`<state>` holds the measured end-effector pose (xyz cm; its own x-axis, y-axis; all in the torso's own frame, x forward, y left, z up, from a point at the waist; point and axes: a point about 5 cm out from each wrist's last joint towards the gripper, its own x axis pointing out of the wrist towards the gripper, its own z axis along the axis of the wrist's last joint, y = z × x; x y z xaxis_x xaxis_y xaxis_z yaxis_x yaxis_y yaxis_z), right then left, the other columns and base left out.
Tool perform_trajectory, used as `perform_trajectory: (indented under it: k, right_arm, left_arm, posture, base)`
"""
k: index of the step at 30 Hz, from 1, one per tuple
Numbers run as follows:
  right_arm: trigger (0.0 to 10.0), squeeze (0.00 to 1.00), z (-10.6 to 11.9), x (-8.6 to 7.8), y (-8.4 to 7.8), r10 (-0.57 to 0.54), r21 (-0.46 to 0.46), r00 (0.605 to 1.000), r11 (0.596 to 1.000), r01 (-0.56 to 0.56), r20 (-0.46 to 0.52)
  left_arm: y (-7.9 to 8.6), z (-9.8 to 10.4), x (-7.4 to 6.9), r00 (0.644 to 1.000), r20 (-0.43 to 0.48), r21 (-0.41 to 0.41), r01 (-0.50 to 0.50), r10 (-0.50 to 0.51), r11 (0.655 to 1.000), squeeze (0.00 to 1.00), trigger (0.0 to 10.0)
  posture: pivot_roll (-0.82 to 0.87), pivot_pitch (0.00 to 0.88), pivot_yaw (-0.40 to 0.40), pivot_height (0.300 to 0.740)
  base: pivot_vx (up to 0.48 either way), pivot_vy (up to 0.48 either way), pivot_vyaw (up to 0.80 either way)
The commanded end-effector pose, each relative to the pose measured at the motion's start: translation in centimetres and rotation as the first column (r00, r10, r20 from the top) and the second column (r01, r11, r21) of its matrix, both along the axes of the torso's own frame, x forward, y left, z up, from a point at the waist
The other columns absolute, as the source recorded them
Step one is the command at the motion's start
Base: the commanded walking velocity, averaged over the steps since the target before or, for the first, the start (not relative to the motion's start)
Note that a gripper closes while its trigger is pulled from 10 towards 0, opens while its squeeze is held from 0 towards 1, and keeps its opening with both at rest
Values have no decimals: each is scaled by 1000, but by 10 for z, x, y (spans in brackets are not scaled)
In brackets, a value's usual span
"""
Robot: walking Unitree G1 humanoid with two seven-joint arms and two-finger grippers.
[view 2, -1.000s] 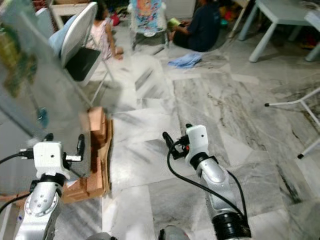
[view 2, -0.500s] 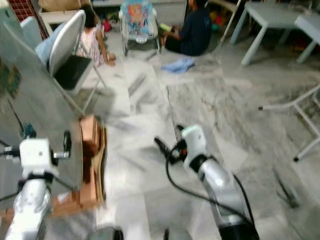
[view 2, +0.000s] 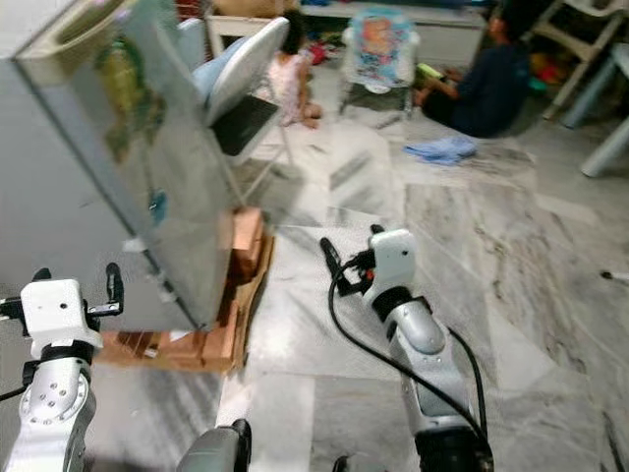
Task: Restocking fridge
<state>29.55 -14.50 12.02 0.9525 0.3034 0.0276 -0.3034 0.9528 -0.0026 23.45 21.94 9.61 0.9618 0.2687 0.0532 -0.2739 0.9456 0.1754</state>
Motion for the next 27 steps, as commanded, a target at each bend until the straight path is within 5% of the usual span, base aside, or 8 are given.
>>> perform_trajectory:
  k: [1, 16, 27]
  right_arm:
    - [10000, 0, -3, 1, -11, -45, -4, 999, 999, 45, -18]
    - [10000, 0, -2, -5, -2, 8, -20, 1000, 1000, -7, 10]
    - [10000, 0, -12, -15, -12, -58, -28, 998, 998, 57, -21]
  left_arm:
    - [-9, 0, 5, 999, 6, -15, 49, -49, 999, 0, 10000]
    - [-21, 8, 39, 993, 41, -9, 110, -109, 994, 0, 10000]
    - [-24, -4, 3, 993, 8, -37, 117, -117, 992, 0, 10000]
  posture:
    - [-20, 127, -25, 740]
    - [-36, 137, -20, 740]
    - [-19, 140, -17, 740]
  base:
    - [0, 0, 0]
    - [0, 0, 51]
    - [182, 0, 280]
